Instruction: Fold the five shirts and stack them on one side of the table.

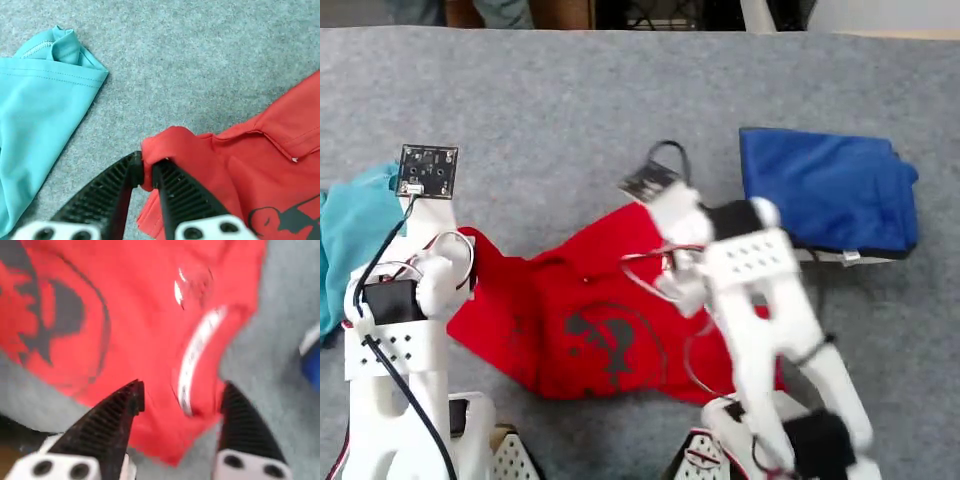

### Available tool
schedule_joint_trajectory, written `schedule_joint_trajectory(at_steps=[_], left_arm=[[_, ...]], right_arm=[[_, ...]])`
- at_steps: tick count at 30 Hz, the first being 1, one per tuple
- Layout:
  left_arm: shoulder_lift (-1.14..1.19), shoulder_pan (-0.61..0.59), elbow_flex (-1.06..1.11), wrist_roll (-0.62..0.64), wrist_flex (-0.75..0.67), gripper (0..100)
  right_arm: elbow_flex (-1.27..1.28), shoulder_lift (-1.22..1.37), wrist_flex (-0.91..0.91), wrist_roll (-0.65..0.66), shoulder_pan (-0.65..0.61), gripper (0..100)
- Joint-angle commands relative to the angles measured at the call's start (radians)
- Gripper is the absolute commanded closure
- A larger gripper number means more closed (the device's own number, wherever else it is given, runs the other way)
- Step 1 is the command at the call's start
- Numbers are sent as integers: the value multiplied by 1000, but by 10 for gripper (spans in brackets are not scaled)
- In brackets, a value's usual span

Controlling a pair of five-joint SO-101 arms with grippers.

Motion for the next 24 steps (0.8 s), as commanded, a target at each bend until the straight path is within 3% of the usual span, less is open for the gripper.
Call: schedule_joint_trajectory(at_steps=[1, 9, 18, 24], left_arm=[[0, 4, -2, 3, 3, 971], [-9, 2, 38, 6, 3, 971], [-9, -79, 27, 2, 3, 971], [-9, -94, 33, 0, 3, 971]], right_arm=[[-156, 156, -52, -94, -44, 875], [-527, 547, -21, -213, -38, 812], [-773, 880, 9, -213, -9, 811], [-901, 970, 78, -213, 41, 828]])
